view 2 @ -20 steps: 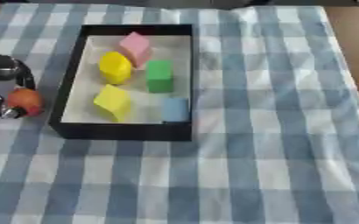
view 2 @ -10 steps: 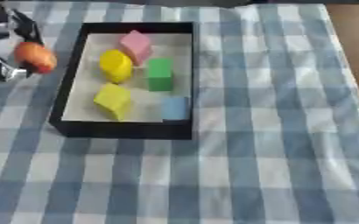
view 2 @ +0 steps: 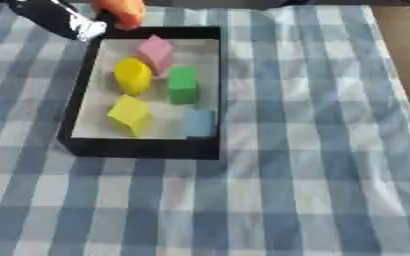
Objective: Pick up objects on the table and place them in the box.
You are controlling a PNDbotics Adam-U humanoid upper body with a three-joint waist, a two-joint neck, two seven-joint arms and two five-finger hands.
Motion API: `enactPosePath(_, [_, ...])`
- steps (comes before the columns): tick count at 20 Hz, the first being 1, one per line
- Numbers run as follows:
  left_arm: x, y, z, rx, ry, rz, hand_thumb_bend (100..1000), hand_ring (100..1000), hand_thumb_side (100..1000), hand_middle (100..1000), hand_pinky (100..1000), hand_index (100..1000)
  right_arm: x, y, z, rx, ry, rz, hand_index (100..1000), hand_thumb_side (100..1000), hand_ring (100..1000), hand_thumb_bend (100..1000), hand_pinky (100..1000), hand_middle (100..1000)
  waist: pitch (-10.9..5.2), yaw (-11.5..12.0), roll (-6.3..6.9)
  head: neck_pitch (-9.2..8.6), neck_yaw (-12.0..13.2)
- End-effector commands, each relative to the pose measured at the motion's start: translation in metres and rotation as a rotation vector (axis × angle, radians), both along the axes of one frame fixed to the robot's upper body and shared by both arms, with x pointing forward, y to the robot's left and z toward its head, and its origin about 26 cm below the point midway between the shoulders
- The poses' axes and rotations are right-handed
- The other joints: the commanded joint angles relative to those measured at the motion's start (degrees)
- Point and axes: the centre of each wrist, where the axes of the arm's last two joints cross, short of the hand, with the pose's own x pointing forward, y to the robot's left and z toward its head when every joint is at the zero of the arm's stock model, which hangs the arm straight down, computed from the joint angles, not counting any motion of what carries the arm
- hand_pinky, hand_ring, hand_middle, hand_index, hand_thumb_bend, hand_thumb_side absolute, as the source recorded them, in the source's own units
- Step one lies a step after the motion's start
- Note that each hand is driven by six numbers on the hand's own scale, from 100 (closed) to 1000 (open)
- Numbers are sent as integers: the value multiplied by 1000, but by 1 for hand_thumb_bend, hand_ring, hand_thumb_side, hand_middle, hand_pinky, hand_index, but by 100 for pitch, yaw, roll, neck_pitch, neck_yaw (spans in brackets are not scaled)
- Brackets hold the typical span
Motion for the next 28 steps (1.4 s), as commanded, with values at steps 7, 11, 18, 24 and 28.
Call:
enactPosePath(7, [62,-16,-49,170,35,-2,267,701,100,664,784,684,-1,-3,17,-30,-39,7,835,797,808,100,801,707,-242,-32,41,-22,10])
enactPosePath(11, [72,-12,-58,190,27,14,322,717,100,680,794,709,0,-2,15,-27,-33,7,835,799,807,100,801,707,-230,-42,42,-19,14])
enactPosePath(18, [70,-5,-53,199,2,47,606,839,410,817,892,913,0,-3,12,-27,-25,3,834,800,807,100,801,706,-236,-33,54,11,7])
enactPosePath(24, [46,11,-25,11,-37,52,313,798,411,798,875,903,-3,-6,15,-36,-36,-8,834,795,807,100,801,707,-260,36,61,33,-31])
enactPosePath(28, [12,39,0,-306,-67,32,121,747,416,771,855,867,-5,-7,15,-33,-44,-17,834,793,807,100,800,706,-260,99,43,15,-95])
